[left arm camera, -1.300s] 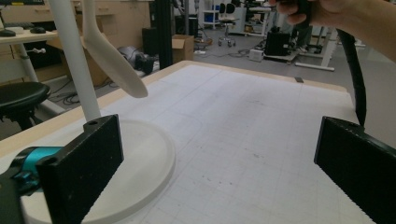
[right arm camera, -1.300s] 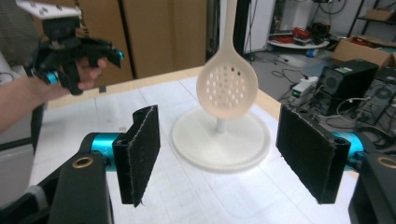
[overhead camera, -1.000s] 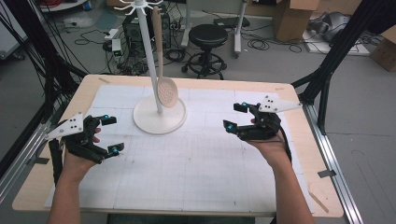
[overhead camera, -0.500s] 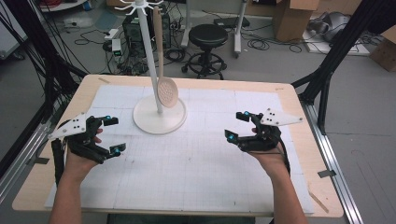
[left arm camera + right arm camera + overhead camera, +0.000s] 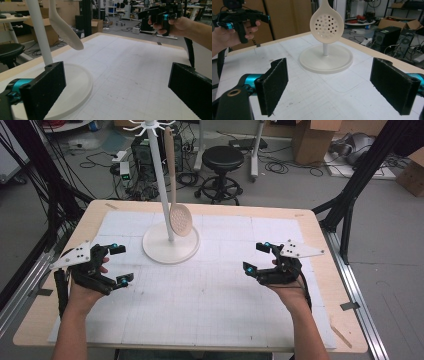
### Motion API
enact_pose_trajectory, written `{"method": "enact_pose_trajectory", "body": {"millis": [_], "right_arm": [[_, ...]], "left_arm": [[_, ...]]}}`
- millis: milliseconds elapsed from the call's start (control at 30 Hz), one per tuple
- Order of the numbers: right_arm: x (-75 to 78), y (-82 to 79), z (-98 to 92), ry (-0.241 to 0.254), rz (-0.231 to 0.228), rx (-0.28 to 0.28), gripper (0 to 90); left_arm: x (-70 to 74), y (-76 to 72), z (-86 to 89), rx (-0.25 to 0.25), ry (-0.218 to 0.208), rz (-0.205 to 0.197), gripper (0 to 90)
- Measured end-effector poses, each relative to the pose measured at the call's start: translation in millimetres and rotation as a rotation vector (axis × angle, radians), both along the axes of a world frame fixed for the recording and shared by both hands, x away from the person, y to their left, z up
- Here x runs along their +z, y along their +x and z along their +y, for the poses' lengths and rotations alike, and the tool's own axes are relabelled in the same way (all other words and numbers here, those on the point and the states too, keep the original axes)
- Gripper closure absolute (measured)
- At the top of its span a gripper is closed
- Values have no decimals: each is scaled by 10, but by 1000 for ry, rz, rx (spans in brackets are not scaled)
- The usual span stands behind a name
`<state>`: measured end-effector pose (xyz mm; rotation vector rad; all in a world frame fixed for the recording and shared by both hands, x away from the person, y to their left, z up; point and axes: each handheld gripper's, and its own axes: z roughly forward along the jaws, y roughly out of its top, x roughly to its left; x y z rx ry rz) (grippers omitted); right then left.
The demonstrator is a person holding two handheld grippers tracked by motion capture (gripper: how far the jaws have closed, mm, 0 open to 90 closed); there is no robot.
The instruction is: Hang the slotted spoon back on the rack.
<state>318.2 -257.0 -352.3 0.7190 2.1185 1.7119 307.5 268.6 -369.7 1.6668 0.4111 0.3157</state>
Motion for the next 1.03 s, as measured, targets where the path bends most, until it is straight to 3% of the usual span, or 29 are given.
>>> {"method": "enact_pose_trajectory", "body": {"millis": [333,1033], "right_arm": [[-5,6,-42,6,-6,-23,140],[-34,47,-55,7,3,-21,141]], "left_arm": [[-29,20,-74,-26,23,9,18],[-50,25,-102,-24,40,19,18]]}}
